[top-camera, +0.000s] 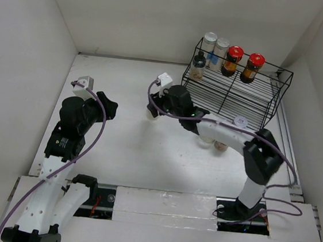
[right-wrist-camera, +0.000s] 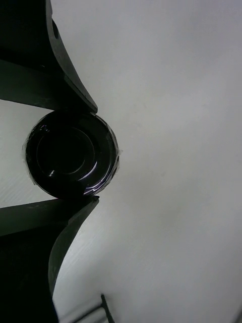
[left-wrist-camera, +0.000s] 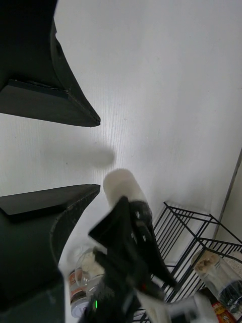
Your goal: Organize the condiment bottles
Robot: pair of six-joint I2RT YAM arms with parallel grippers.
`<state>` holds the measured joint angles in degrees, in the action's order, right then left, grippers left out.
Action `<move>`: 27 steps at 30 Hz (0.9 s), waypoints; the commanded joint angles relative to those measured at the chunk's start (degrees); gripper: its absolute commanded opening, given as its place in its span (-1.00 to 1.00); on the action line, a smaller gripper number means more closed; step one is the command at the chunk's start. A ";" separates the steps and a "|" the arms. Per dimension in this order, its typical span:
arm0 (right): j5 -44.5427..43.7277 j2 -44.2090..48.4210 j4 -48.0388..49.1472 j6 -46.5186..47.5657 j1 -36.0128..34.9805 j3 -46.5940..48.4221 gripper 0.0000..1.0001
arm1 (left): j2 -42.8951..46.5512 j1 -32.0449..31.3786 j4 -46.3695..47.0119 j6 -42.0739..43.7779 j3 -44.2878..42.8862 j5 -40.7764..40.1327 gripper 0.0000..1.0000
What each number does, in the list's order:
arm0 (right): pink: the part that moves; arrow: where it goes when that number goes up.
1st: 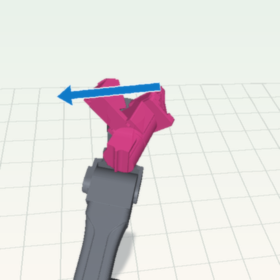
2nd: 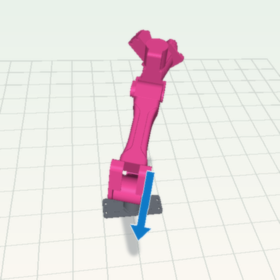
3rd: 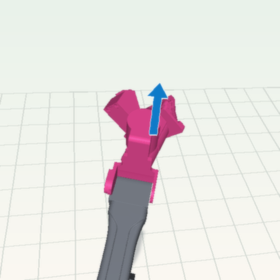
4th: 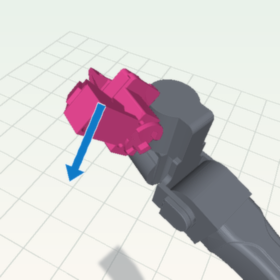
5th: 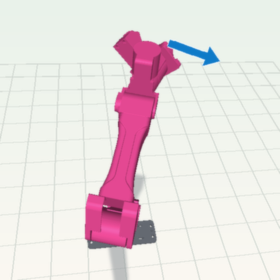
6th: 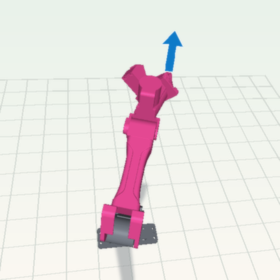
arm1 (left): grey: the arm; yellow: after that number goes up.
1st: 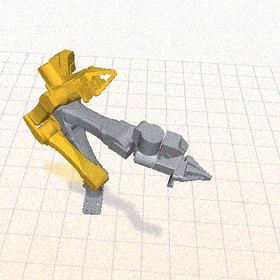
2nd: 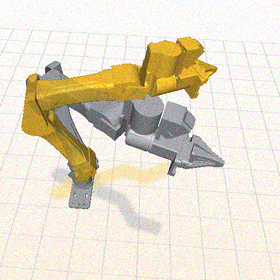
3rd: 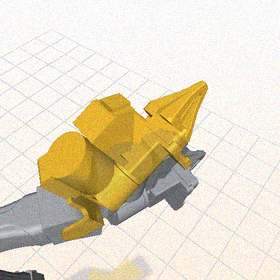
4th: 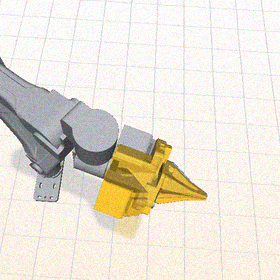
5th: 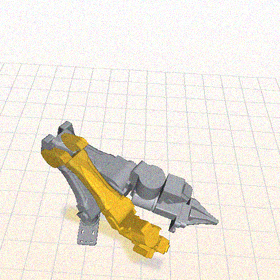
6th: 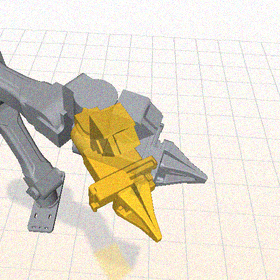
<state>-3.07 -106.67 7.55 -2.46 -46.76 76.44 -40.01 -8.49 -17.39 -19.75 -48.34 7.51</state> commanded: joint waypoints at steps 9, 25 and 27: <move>4.49 27.56 5.46 -2.46 23.46 -5.17 -0.16 | 0.11 0.41 2.62 0.59 -0.35 1.37 -0.11; 1.49 8.86 -0.87 1.76 33.84 12.32 -0.16 | 1.16 0.41 2.62 0.59 -0.35 0.23 -0.11; 1.49 7.71 -1.57 2.28 33.84 13.99 -0.14 | 1.16 0.41 2.62 0.59 -0.35 0.23 -0.11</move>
<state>-1.41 -100.66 2.39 -1.87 -12.80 84.66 -39.53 -8.49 -17.37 -19.75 -48.34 7.53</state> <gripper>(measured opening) 0.667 0.450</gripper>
